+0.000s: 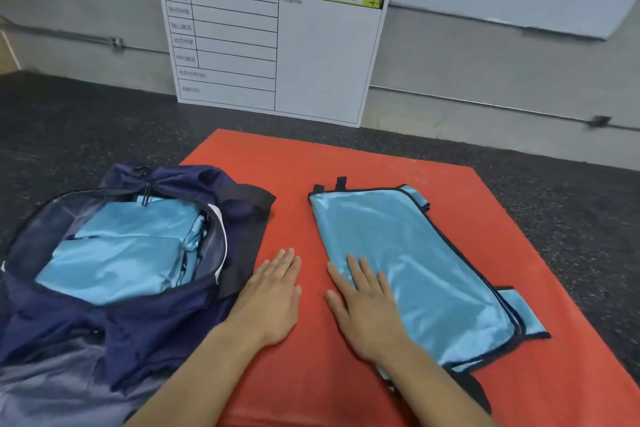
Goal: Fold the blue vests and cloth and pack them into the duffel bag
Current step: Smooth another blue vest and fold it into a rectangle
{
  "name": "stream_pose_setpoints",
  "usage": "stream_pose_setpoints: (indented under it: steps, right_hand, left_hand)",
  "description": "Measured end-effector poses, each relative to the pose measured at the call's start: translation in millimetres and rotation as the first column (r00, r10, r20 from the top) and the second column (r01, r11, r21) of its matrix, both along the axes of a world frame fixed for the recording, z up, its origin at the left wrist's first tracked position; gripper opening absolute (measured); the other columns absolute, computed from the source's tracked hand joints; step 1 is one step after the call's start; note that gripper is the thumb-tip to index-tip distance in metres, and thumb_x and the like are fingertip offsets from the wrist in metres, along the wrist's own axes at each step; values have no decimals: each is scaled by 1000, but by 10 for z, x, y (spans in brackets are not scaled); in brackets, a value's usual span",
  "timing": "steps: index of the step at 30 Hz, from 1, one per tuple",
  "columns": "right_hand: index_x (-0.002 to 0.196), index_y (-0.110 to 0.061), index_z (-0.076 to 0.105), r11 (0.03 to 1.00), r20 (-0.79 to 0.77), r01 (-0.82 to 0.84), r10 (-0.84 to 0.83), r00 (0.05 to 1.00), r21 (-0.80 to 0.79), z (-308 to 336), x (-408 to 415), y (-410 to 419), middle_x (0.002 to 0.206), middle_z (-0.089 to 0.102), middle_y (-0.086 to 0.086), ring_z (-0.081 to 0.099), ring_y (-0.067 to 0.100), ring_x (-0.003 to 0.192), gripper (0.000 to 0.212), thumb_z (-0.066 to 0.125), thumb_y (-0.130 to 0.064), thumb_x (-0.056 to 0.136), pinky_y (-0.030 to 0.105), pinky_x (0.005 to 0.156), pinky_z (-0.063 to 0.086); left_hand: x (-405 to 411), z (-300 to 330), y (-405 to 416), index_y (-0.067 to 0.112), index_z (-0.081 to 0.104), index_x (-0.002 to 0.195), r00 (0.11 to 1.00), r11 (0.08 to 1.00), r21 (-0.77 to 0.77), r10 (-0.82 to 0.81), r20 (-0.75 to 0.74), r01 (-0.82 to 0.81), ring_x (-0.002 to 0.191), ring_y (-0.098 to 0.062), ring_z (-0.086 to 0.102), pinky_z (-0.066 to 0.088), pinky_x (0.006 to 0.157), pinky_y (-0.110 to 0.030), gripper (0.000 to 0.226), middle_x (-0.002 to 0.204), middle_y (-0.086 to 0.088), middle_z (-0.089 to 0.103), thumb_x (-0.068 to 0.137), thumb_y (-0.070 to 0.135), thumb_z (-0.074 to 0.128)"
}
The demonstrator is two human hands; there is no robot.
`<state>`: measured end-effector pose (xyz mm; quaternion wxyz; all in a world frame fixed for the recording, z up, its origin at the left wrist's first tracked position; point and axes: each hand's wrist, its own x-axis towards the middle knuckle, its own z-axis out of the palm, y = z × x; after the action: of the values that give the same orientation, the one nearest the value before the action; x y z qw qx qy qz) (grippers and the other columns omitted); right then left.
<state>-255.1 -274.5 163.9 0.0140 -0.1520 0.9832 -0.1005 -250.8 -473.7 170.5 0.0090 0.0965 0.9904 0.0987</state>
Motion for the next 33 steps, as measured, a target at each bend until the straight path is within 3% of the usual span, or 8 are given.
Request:
stream_pose_setpoints:
  steps: [2,5,9,20,24,27,30,33]
  right_hand:
    - [160,-45,16,1000,-62,15,-14,998,6,-60,348,144,171,11,1,4,22,158,81,-15,-72,89,36,124,-7]
    - [155,-46,34,998,-125,27,-20,992,50,-120,801,315,163,36,1,33,22,151,56,19,-63,104,39,118,13]
    - [145,-40,55,999,-225,31,-23,974,33,-128,1237,595,152,53,-4,52,16,138,55,45,-55,93,38,111,29]
    - [136,-18,66,986,-156,161,-153,976,38,-120,1232,281,147,57,-2,45,13,139,60,42,-50,91,37,114,21]
    - [138,-12,63,975,-119,222,-218,969,16,-118,1004,-43,148,57,4,53,21,138,64,39,-50,94,43,110,27]
    - [138,-8,63,969,-121,248,-247,961,-5,-133,842,-289,146,57,10,54,27,137,66,39,-50,94,47,109,27]
    - [134,-5,65,973,-137,230,-232,963,-30,-113,734,-511,143,60,14,57,31,133,66,39,-48,92,50,107,30]
    - [130,-5,69,974,-122,219,-224,967,-51,-85,633,-675,138,64,14,61,31,129,65,38,-45,88,53,105,47]
  left_hand:
    - [47,28,14,14,7,162,1000,1000,-6,-1,3,1,156,-14,-5,-2,126,-31,62,170,-2,-2,104,37,13]
    - [149,51,19,14,7,162,1000,1000,-3,-11,18,11,156,-13,-5,-2,126,-31,59,170,-2,-2,109,32,24]
    - [264,57,43,14,6,162,999,999,1,-36,17,36,155,-13,-6,-1,126,-31,58,170,-1,-3,109,32,23]
    - [372,63,20,15,4,162,997,996,49,-70,18,69,155,-10,-8,-5,125,-28,58,169,2,-4,110,34,21]
    - [306,65,20,16,5,162,997,995,65,-82,1,81,155,-8,-7,-7,122,-25,64,169,3,-3,105,44,9]
    - [239,90,-1,17,8,162,995,992,72,-101,-26,102,155,-9,-5,-8,120,-23,96,169,4,-1,77,55,-16]
    - [178,135,-23,17,11,162,993,991,89,-97,-71,104,155,-9,-1,-5,121,-24,101,169,3,3,73,56,-17]
    - [147,175,-25,18,13,162,992,985,136,-100,-76,110,155,-7,-1,-3,123,-23,99,169,5,4,75,57,-14]
